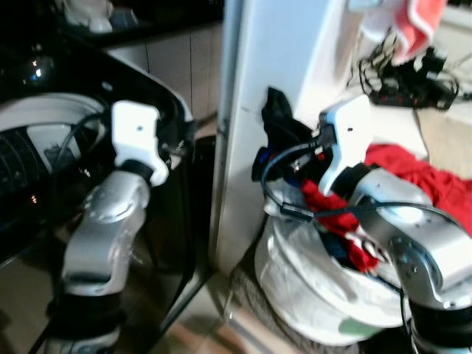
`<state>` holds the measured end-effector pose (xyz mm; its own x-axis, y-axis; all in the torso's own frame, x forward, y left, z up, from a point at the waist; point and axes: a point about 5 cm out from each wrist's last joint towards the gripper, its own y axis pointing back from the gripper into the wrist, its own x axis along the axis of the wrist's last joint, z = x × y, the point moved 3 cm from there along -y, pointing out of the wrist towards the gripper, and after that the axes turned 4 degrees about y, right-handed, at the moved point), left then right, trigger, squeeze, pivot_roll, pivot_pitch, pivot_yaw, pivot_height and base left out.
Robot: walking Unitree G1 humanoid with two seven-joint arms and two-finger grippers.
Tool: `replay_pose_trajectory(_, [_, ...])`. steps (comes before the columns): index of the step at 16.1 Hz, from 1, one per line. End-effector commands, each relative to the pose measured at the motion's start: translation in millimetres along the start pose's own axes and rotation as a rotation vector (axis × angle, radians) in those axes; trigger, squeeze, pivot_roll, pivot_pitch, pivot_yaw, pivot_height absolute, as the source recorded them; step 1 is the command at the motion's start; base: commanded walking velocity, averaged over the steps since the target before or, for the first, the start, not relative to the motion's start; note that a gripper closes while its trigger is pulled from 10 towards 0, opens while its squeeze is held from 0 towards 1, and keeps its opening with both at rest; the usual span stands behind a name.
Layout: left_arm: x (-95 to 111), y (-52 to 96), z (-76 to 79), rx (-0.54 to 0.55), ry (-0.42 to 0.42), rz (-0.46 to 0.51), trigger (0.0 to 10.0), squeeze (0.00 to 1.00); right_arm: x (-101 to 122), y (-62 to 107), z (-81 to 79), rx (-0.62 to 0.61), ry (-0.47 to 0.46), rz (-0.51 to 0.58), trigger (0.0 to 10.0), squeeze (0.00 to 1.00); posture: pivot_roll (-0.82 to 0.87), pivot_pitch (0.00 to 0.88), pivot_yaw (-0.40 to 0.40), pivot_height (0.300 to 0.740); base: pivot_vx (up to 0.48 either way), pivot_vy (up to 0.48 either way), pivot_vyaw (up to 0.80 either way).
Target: Clothes washing
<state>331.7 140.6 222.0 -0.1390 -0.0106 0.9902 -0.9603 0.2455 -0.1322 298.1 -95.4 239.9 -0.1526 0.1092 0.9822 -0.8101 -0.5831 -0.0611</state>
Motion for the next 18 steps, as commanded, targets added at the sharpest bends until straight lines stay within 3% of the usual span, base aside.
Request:
replay_pose_trajectory(1, [4,-2.3,3.4,-0.026,-0.009,0.01,10.0,0.0,4,3.0,2.7,-0.002,-0.003,0.008,10.0,0.0,-0.04,0.0,-0.061,0.74,0.0,0.0,0.0])
replay_pose_trajectory(3, [11,-1.6,12.7,-0.109,0.015,0.041,10.0,0.0,5,3.9,2.5,0.002,-0.04,0.024,10.0,0.0,-0.04,0.0,-0.058,0.74,0.0,0.0,0.0])
replay_pose_trajectory(5, [20,-3.6,22.4,-0.184,0.075,0.077,10.0,0.0,12,4.9,4.3,0.002,-0.164,0.093,10.0,0.0,-0.04,0.0,-0.056,0.74,0.0,0.0,0.0])
replay_pose_trajectory(6, [22,-4.0,26.9,-0.216,0.089,0.084,10.0,0.12,12,5.2,5.5,0.003,-0.2,0.104,10.0,0.0,-0.04,0.0,-0.058,0.74,0.0,0.0,0.0])
replay_pose_trajectory(7, [24,-3.9,29.5,-0.232,0.101,0.089,10.0,0.48,13,5.3,5.9,0.006,-0.221,0.109,10.0,0.0,-0.04,0.0,-0.059,0.74,0.0,0.0,0.0])
replay_pose_trajectory(8, [29,-2.8,36.4,-0.288,0.13,0.112,10.0,1.0,12,5.3,5.6,0.02,-0.274,0.112,10.0,0.0,-0.04,0.0,-0.059,0.74,0.0,0.0,0.0])
replay_pose_trajectory(10, [37,-0.5,45.5,-0.364,0.153,0.153,10.0,1.0,8,5.3,2.0,0.06,-0.36,0.082,10.0,0.0,-0.04,0.0,-0.059,0.74,0.0,0.0,0.0])
replay_pose_trajectory(12, [45,5.3,58.3,-0.467,0.112,0.201,10.0,1.0,9,8.6,-6.5,0.178,-0.593,0.101,10.0,0.0,-0.05,0.0,-0.063,0.74,0.0,0.0,0.0])
replay_pose_trajectory(13, [46,6.1,60.0,-0.477,0.16,0.202,10.0,1.0,16,11.4,-4.9,0.21,-0.661,0.151,10.0,0.0,-0.05,0.0,-0.064,0.74,0.0,0.0,0.0])
replay_pose_trajectory(14, [48,6.2,60.3,-0.481,0.205,0.199,10.0,1.0,20,13.0,-1.9,0.217,-0.681,0.175,10.0,0.0,-0.05,0.0,-0.065,0.74,0.0,0.0,0.0])
replay_pose_trajectory(18, [40,8.1,70.3,-0.55,0.413,0.081,10.0,1.0,25,18.8,2.4,0.231,-0.603,0.149,10.0,0.0,-0.05,0.0,-0.066,0.74,0.0,0.0,0.0])
